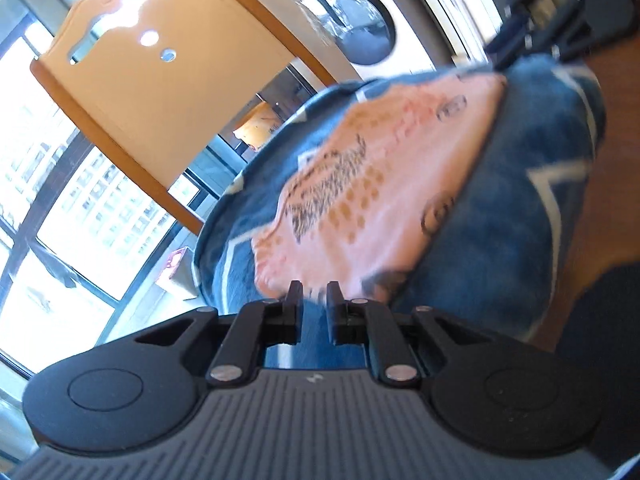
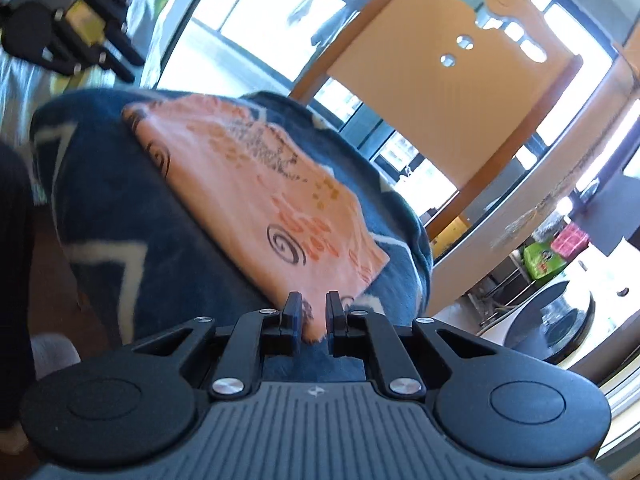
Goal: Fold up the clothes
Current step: 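Lay the folded shirt flat on the navy blanket and open both grippers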
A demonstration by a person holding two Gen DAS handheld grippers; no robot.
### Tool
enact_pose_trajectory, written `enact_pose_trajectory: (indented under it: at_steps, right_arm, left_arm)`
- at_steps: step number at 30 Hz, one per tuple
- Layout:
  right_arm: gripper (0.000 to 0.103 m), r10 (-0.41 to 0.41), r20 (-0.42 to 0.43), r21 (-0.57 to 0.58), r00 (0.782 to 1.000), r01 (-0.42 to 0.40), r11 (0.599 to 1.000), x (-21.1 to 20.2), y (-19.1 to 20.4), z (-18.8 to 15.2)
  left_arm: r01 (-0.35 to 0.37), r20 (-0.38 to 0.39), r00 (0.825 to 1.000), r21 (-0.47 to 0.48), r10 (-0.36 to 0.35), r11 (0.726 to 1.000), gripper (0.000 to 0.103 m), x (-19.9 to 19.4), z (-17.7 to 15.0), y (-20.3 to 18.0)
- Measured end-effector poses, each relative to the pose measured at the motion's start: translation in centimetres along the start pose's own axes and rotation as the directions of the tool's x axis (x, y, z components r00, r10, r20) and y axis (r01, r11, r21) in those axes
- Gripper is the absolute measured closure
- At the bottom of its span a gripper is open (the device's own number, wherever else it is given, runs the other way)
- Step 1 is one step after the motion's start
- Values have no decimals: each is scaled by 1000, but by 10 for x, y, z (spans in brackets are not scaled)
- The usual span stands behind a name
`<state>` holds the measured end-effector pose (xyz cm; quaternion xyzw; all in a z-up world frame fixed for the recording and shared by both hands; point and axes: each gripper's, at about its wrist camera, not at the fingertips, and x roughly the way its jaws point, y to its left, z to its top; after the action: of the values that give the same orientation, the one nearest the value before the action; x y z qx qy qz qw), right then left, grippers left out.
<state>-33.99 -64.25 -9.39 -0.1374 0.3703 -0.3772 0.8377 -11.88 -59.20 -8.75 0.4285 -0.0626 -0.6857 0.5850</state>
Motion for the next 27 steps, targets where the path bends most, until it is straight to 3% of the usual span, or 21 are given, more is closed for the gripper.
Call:
enact_pose_trajectory:
  at_steps: [4, 9, 10, 16, 19, 23, 27]
  right_arm:
    - [93, 82, 28, 177, 996, -85, 981, 18, -6, 24]
    - [89, 135, -48, 199, 990, -123, 972, 46, -4, 9]
    - [85, 136, -44, 215, 990, -123, 969, 43, -8, 5]
    - [84, 124, -14, 288, 992, -114, 951, 43, -33, 20]
    - [84, 142, 3, 327, 990, -135, 935, 65, -43, 37]
    - [84, 188, -24, 389, 982, -164, 906, 107, -51, 51]
    - [85, 197, -87, 449, 976, -138, 883, 135, -64, 48]
  left_arm:
    - [63, -35, 997, -99, -66, 993, 92, 26, 4, -5]
    - [74, -51, 996, -101, -80, 992, 92, 29, -10, -7]
    - [73, -52, 996, -104, -79, 992, 92, 27, -9, -4]
    - [42, -26, 999, -175, -47, 984, 91, 40, 8, 23]
    - [64, -20, 997, -226, -70, 972, 85, 61, 18, 32]
    - [96, -58, 992, -263, -115, 960, 85, 91, 17, 34]
    - [60, -67, 994, -288, -82, 956, 85, 94, 15, 44]
